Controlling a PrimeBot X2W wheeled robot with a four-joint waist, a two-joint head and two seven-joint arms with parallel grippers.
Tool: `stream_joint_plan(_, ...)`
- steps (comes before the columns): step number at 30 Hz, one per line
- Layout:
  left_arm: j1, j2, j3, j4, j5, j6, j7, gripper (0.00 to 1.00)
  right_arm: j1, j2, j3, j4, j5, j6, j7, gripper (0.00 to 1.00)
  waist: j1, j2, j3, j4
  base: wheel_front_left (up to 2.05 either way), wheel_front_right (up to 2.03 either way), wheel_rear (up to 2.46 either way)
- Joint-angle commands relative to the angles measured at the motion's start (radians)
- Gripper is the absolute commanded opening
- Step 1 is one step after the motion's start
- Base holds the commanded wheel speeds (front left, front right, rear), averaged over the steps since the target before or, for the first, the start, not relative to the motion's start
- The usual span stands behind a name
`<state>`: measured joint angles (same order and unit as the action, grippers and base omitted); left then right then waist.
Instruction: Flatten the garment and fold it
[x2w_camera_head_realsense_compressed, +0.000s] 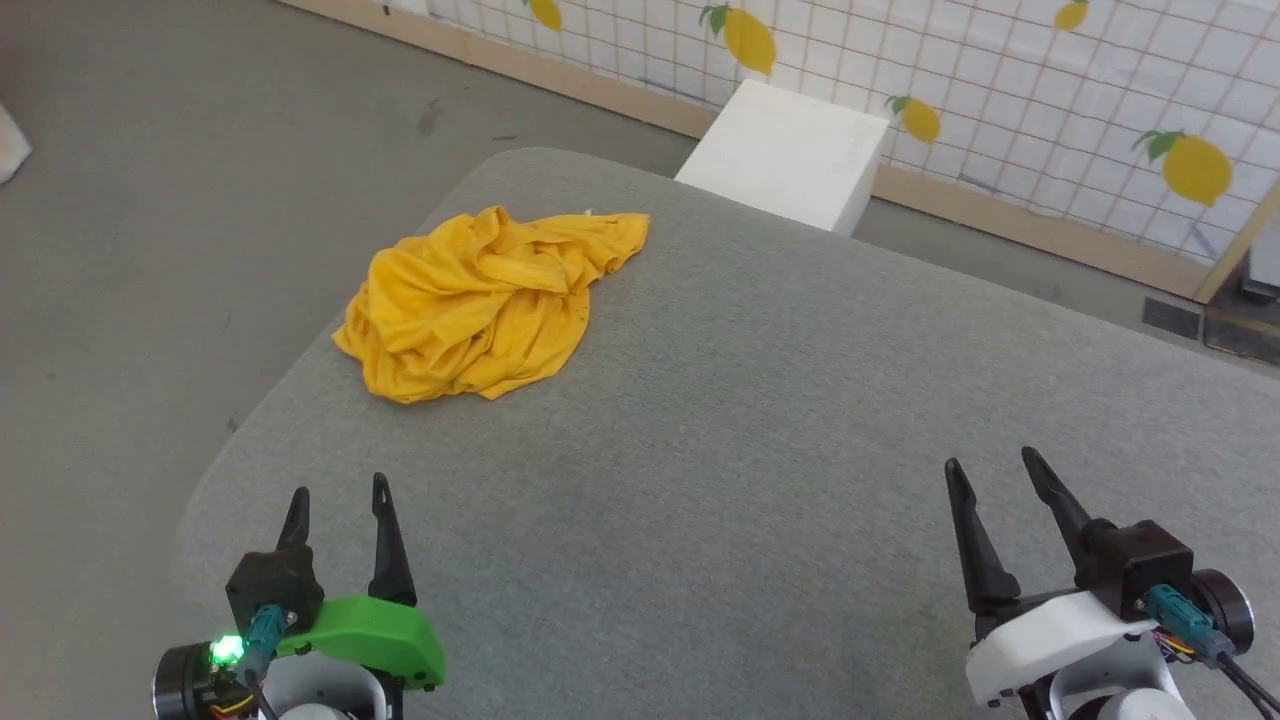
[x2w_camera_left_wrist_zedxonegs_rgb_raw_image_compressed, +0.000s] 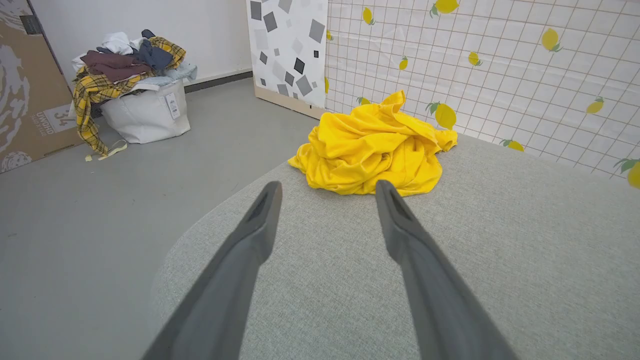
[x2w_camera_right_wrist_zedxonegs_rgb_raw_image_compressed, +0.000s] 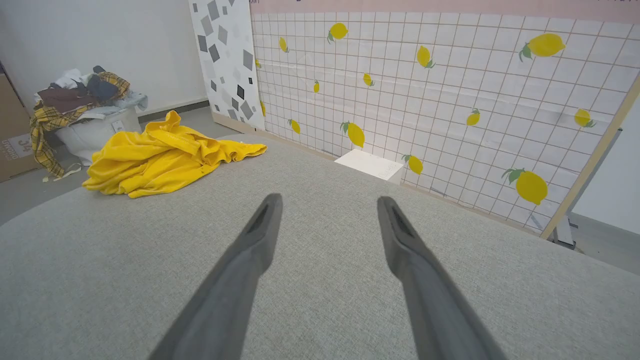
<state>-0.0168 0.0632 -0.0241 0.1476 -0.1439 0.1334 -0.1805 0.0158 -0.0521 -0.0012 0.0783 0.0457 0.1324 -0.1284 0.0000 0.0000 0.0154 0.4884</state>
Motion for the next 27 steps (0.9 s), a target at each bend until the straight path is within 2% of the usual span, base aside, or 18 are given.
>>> stream_joint_plan(1, -0.005, -0.004, 0.0, 0.005, -0.005, 0.007, -0.011, 1.0, -0.011, 0.001, 0.001, 0.005, 0.007, -0.001, -0.012, 1.0, 0.0, 0.0, 0.003, 0.015, 0.0, 0.0, 0.0)
stream_joint_plan(27, -0.017, -0.009, -0.002, 0.039, -0.042, 0.044, -0.065, 1.0, -0.024, 0.002, -0.009, 0.023, 0.015, -0.002, -0.048, 1.0, 0.0, 0.0, 0.031, 0.148, 0.0, 0.0, 0.0)
